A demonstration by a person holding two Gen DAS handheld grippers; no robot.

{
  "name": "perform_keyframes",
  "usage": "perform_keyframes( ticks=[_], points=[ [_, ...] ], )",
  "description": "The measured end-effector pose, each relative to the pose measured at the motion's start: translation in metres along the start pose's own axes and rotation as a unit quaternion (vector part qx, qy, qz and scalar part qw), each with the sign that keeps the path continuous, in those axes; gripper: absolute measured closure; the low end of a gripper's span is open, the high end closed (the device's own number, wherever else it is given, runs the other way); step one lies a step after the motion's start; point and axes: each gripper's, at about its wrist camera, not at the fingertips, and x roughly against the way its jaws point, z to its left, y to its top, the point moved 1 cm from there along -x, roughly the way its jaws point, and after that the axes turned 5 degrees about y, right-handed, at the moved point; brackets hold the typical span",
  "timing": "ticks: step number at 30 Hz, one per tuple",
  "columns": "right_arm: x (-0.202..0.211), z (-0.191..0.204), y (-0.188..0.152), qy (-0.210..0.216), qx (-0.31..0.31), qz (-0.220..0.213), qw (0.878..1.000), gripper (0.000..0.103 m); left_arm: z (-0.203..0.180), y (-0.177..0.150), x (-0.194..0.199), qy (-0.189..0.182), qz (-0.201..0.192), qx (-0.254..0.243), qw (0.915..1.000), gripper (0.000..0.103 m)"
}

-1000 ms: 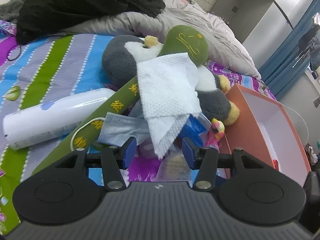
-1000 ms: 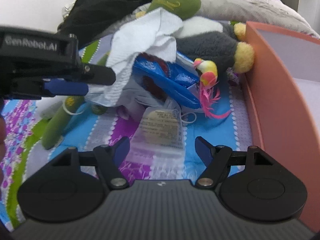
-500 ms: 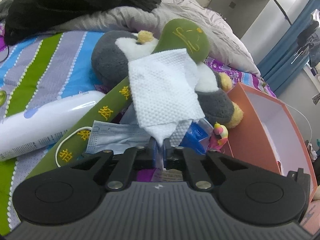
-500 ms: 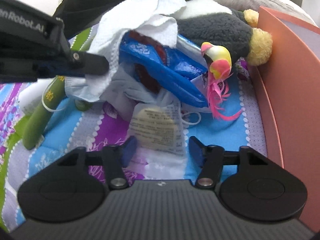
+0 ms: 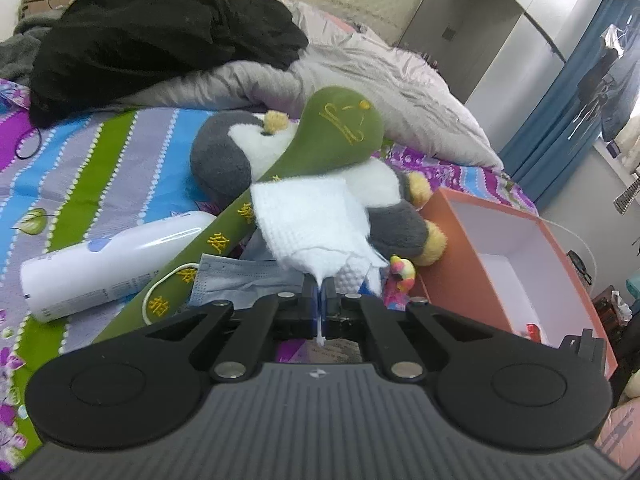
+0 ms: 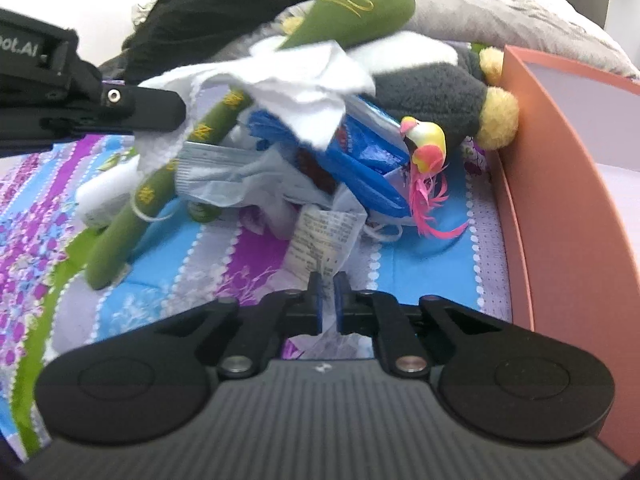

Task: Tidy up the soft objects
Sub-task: 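Lift the tissue with the left tool while the right lifts the paper packet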

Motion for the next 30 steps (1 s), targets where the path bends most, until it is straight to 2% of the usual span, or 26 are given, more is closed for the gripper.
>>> perform_keyframes(
  ticks=[7, 14, 21, 30],
  points=[
    [0.036, 0.013, -0.014, 0.005, 0.0, -0.01, 1.0, 0.095, 0.005, -0.016, 0.054, 0.002, -0.02, 0.003, 0.9998, 0.101],
    [0.071, 0.032, -0.037, 0.011, -0.002, -0.01, 1.0, 0.095, 0.019, -0.053, 0.105, 0.007, -0.023, 0.014, 0.9996, 0.101],
    [0.091, 0.044, -0.068, 0.025, -0.016, 0.008, 1.0, 0.095, 0.038, -0.11, 0.137, 0.017, 0.004, 0.031, 0.9994, 0.101],
    [0.097, 0.043, -0.102, 0.028, -0.041, 0.035, 0.998, 0.093, 0.057, -0.181, 0.136, 0.032, 0.072, 0.043, 0.996, 0.1]
  ],
)
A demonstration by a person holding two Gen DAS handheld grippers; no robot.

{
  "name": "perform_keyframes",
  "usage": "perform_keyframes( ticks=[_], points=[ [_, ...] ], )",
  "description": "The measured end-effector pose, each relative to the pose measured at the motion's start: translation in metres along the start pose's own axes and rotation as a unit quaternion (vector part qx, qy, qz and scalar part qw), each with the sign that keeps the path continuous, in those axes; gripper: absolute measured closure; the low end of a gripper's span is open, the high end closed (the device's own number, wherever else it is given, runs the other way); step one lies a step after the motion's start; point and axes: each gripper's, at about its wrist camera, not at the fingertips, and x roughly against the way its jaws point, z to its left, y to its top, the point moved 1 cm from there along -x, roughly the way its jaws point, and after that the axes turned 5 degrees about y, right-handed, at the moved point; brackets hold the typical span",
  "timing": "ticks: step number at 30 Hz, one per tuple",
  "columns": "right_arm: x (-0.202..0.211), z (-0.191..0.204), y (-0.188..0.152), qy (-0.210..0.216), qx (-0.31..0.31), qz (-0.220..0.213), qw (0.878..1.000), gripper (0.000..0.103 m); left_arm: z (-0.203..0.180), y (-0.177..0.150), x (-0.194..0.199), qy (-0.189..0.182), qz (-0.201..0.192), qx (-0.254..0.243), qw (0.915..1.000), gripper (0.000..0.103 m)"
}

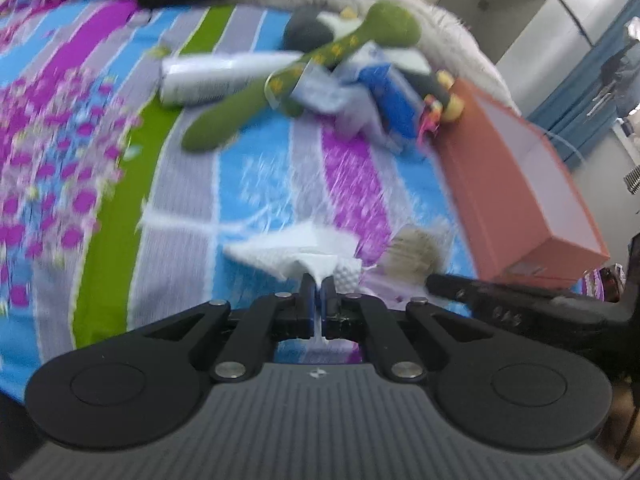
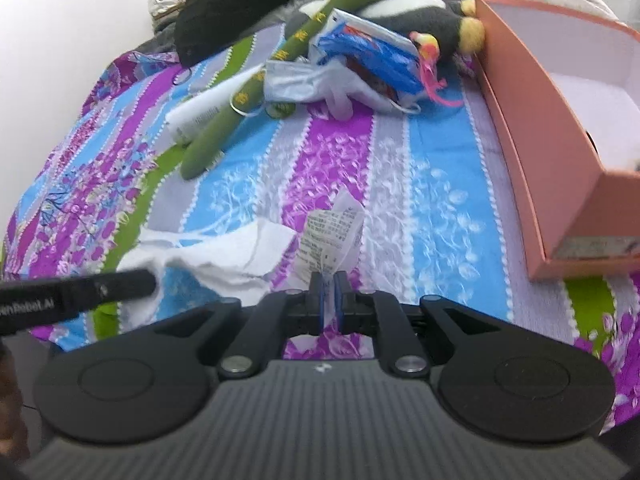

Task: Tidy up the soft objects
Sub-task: 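Lift the tissue with the left tool while the right lifts the paper packet, then carry the tissue and paper packet with both tools over the pink box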

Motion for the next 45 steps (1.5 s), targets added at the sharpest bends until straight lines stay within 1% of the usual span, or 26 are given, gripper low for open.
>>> perform_keyframes(
  ticks=[3, 4, 5, 6, 7, 8, 9, 10, 12, 13, 14, 16, 19, 22, 25, 28, 30, 31, 36, 38, 39, 40, 41, 42, 44, 45],
  points=[
    [0.0, -0.003, -0.004, 0.0, -0.009, 0.004, 1.0, 0.092, 0.008, -0.009, -0.008, 0.011, 0.025, 0.019, 0.9995, 0.098],
    [0.0, -0.004, -0.005, -0.004, -0.01, 0.005, 1.0, 0.09, 0.008, -0.01, -0.009, 0.013, 0.029, 0.02, 0.9993, 0.09],
    [-0.001, -0.005, -0.005, -0.011, -0.011, 0.006, 1.0, 0.087, 0.009, -0.012, -0.01, 0.015, 0.032, 0.02, 0.9992, 0.07],
    [0.0, -0.006, -0.006, -0.016, -0.012, 0.007, 1.0, 0.084, 0.009, -0.013, -0.01, 0.016, 0.035, 0.019, 0.9991, 0.06],
    [0.0, -0.007, -0.005, -0.019, -0.015, 0.007, 1.0, 0.072, 0.01, -0.012, -0.009, 0.019, 0.037, 0.02, 0.999, 0.047],
    [0.0, -0.008, -0.005, -0.022, -0.018, 0.005, 1.0, 0.059, 0.01, -0.013, -0.007, 0.022, 0.032, 0.02, 0.999, 0.043],
    [0.001, -0.01, -0.005, -0.024, -0.02, 0.002, 1.0, 0.054, 0.01, -0.012, -0.005, 0.025, 0.026, 0.018, 0.9992, 0.042],
    [0.002, -0.011, -0.005, -0.026, -0.022, -0.002, 0.999, 0.05, 0.01, -0.012, -0.004, 0.026, 0.024, 0.016, 0.9992, 0.038],
    [0.003, -0.013, -0.003, -0.025, -0.023, -0.006, 0.999, 0.048, 0.009, -0.01, -0.003, 0.021, 0.026, 0.013, 0.9994, 0.03],
    [0.003, -0.014, -0.002, -0.021, -0.024, -0.007, 0.999, 0.045, 0.009, -0.01, -0.002, 0.019, 0.025, 0.012, 0.9994, 0.026],
    [0.001, -0.015, -0.001, -0.02, -0.025, -0.009, 0.999, 0.039, 0.009, -0.009, -0.002, 0.021, 0.023, 0.012, 0.9994, 0.026],
    [-0.003, -0.015, 0.0, -0.025, -0.025, -0.007, 0.999, 0.034, 0.008, -0.007, -0.004, 0.027, 0.018, 0.01, 0.9994, 0.026],
    [-0.013, -0.016, 0.0, -0.032, -0.023, -0.001, 0.999, 0.034, 0.003, -0.006, -0.013, 0.044, 0.019, -0.005, 0.9989, 0.026],
    [-0.021, -0.014, -0.003, -0.025, -0.017, 0.007, 1.0, 0.034, -0.001, -0.008, -0.027, 0.061, 0.019, -0.03, 0.9975, 0.026],
    [-0.027, -0.01, -0.006, -0.02, -0.008, 0.014, 1.0, 0.034, 0.0, -0.01, -0.04, 0.069, 0.026, -0.039, 0.9966, 0.026],
    [-0.033, -0.008, -0.008, -0.026, 0.001, 0.018, 0.999, 0.035, 0.002, -0.011, -0.05, 0.071, 0.033, -0.042, 0.996, 0.027],
    [-0.035, -0.008, -0.009, -0.033, 0.004, 0.019, 0.999, 0.039, 0.0, -0.011, -0.056, 0.071, 0.035, -0.049, 0.9956, 0.03],
    [-0.037, -0.008, -0.01, -0.037, 0.006, 0.022, 0.999, 0.044, -0.001, -0.011, -0.059, 0.071, 0.036, -0.056, 0.9953, 0.035],
    [-0.04, -0.012, -0.01, -0.04, 0.012, 0.024, 0.999, 0.059, -0.012, -0.012, -0.07, 0.082, 0.04, -0.097, 0.9912, 0.047],
    [-0.039, -0.013, -0.009, -0.04, 0.012, 0.023, 0.999, 0.063, -0.016, -0.012, -0.073, 0.088, 0.038, -0.11, 0.9894, 0.059],
    [-0.039, -0.013, -0.009, -0.04, 0.012, 0.022, 0.999, 0.065, -0.017, -0.012, -0.074, 0.087, 0.038, -0.113, 0.989, 0.063],
    [-0.038, -0.013, -0.008, -0.04, 0.013, 0.022, 0.999, 0.071, -0.018, -0.012, -0.074, 0.087, 0.038, -0.116, 0.9888, 0.069],
    [-0.038, -0.013, -0.008, -0.039, 0.014, 0.021, 0.999, 0.073, -0.019, -0.011, -0.075, 0.085, 0.038, -0.118, 0.9886, 0.077],
    [-0.036, -0.014, -0.007, -0.037, 0.015, 0.02, 0.999, 0.074, -0.021, -0.011, -0.075, 0.084, 0.039, -0.119, 0.9885, 0.08],
    [-0.034, -0.014, -0.007, -0.034, 0.015, 0.019, 0.999, 0.078, -0.023, -0.01, -0.076, 0.083, 0.04, -0.119, 0.9886, 0.092],
    [-0.032, -0.014, -0.006, -0.033, 0.015, 0.017, 0.999, 0.078, -0.023, -0.01, -0.076, 0.082, 0.04, -0.118, 0.9888, 0.094]
  ],
)
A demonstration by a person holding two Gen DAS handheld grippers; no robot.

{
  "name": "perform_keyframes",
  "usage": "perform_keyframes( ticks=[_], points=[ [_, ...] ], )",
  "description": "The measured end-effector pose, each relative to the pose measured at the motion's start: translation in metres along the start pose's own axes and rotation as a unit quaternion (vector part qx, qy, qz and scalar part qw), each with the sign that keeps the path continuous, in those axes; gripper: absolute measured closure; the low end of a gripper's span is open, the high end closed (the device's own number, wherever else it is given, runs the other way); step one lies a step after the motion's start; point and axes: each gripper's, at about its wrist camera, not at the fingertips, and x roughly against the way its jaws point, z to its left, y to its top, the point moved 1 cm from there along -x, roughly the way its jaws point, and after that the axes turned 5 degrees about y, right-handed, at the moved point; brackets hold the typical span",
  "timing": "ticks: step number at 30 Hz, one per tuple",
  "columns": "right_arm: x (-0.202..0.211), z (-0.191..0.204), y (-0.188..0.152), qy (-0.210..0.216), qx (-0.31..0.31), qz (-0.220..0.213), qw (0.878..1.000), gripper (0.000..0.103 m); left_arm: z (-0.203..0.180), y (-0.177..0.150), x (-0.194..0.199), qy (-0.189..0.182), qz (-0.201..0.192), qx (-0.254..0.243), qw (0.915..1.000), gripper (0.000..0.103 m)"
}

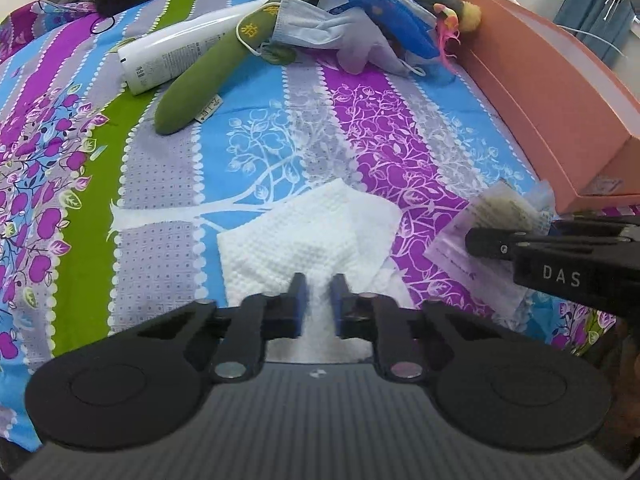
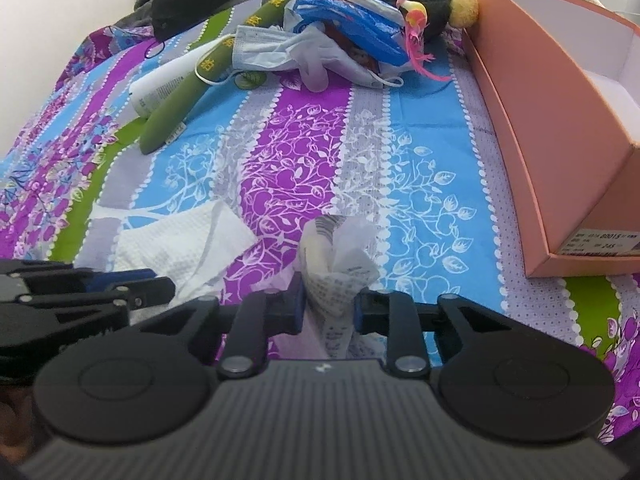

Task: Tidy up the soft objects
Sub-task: 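Carry the tissue and paper packet with both tools over the pink box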

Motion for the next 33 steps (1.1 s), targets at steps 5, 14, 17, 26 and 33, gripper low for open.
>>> perform_keyframes(
  ticks=[5, 14, 17, 26, 33],
  points=[
    [0.009, 0.001, 0.003, 0.004, 0.002, -0.008, 1.0, 0.079, 0.001, 0.001, 0.005, -0.002, -0.005, 0.009, 0.9999, 0.098],
    [0.034, 0.003, 0.011, 0.011, 0.005, -0.039, 0.999, 0.081, 0.008, 0.011, 0.04, -0.016, -0.038, 0.04, 0.9984, 0.098],
    [0.044, 0.005, 0.016, 0.011, 0.009, -0.05, 0.999, 0.081, 0.008, 0.018, 0.056, -0.019, -0.055, 0.045, 0.9973, 0.098],
    [0.081, 0.007, 0.043, 0.013, 0.02, -0.091, 0.996, 0.081, 0.006, 0.047, 0.1, -0.036, -0.103, 0.054, 0.9926, 0.098],
    [0.116, 0.009, 0.068, 0.014, 0.034, -0.133, 0.99, 0.081, 0.0, 0.076, 0.131, -0.048, -0.137, 0.049, 0.9882, 0.098]
  ],
)
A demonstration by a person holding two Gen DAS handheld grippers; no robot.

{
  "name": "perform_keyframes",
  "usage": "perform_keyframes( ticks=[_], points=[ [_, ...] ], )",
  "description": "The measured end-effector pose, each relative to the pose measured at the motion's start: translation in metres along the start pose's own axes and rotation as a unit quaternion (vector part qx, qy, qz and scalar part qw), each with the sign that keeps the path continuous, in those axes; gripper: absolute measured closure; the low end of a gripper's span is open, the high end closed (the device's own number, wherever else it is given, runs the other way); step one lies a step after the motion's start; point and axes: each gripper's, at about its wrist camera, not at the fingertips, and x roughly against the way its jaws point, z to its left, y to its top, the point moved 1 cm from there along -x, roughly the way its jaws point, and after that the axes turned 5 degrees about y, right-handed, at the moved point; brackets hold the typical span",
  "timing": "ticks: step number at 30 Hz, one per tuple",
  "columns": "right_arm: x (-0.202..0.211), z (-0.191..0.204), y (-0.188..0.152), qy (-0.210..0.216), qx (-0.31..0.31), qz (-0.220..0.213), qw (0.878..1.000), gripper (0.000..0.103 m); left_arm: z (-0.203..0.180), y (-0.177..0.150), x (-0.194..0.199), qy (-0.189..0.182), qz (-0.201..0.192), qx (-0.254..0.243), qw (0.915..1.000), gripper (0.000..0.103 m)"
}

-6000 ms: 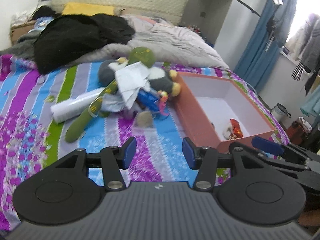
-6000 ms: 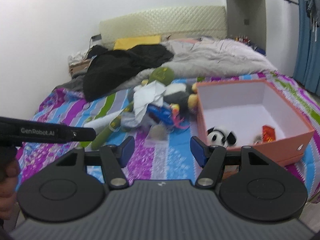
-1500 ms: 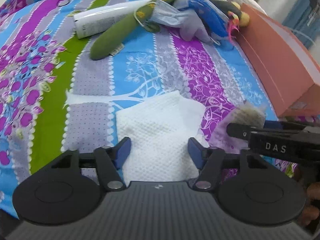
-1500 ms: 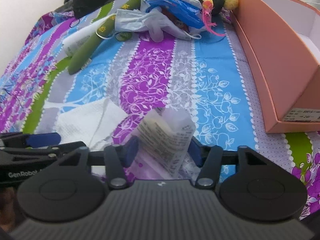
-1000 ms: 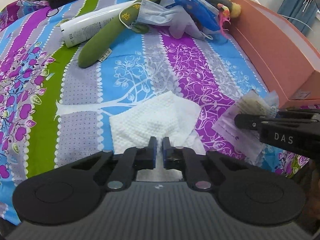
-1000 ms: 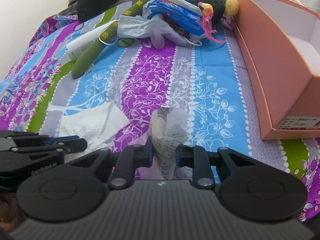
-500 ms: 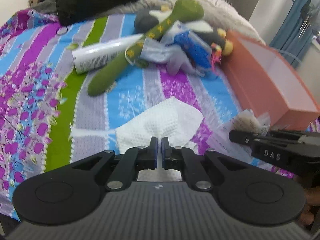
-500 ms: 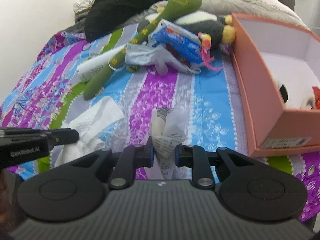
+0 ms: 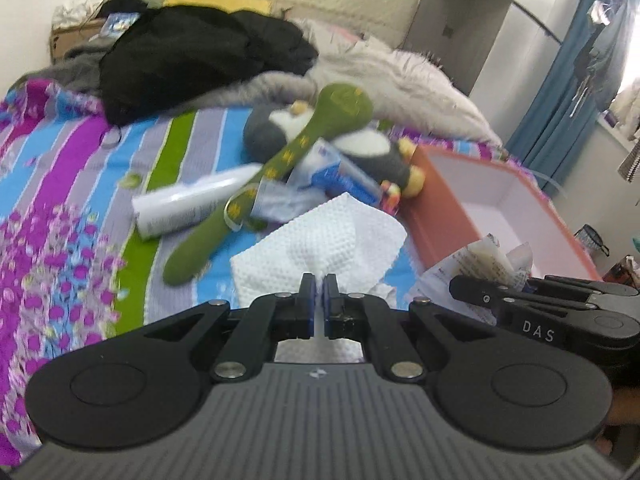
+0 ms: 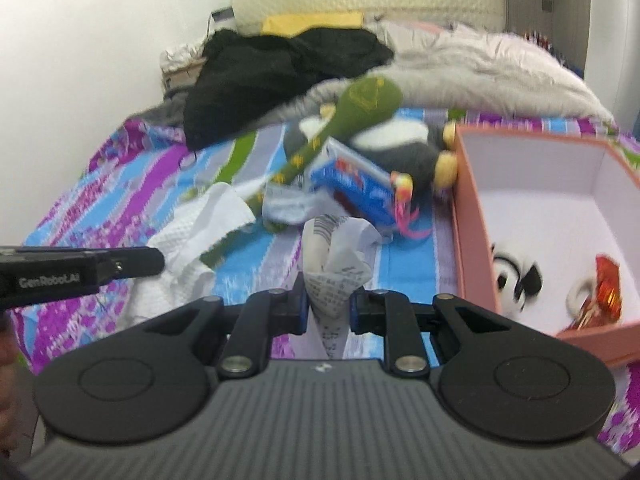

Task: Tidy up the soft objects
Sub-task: 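Carry the tissue and paper packet with both tools over the pink box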

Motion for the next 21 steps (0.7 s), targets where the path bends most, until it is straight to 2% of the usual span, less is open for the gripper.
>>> perform_keyframes(
  ticks=[10, 16, 21],
  points=[
    [0.042, -0.015, 0.048, -0.009, 0.012, -0.065, 0.998, 0.081, -0.037, 0.051, 0.02, -0.035, -0.052, -0.017, 0.9979, 0.098],
    [0.067, -0.046, 0.072, -0.039, 0.006, -0.098, 0.994, 0.081, -0.077, 0.085, 0.02, -0.067, -0.076, -0.035, 0.9942, 0.098],
    [0.082, -0.085, 0.084, -0.069, 0.002, -0.112, 0.991, 0.081, -0.121, 0.105, 0.01, -0.099, -0.08, -0.051, 0.9906, 0.098]
  ],
)
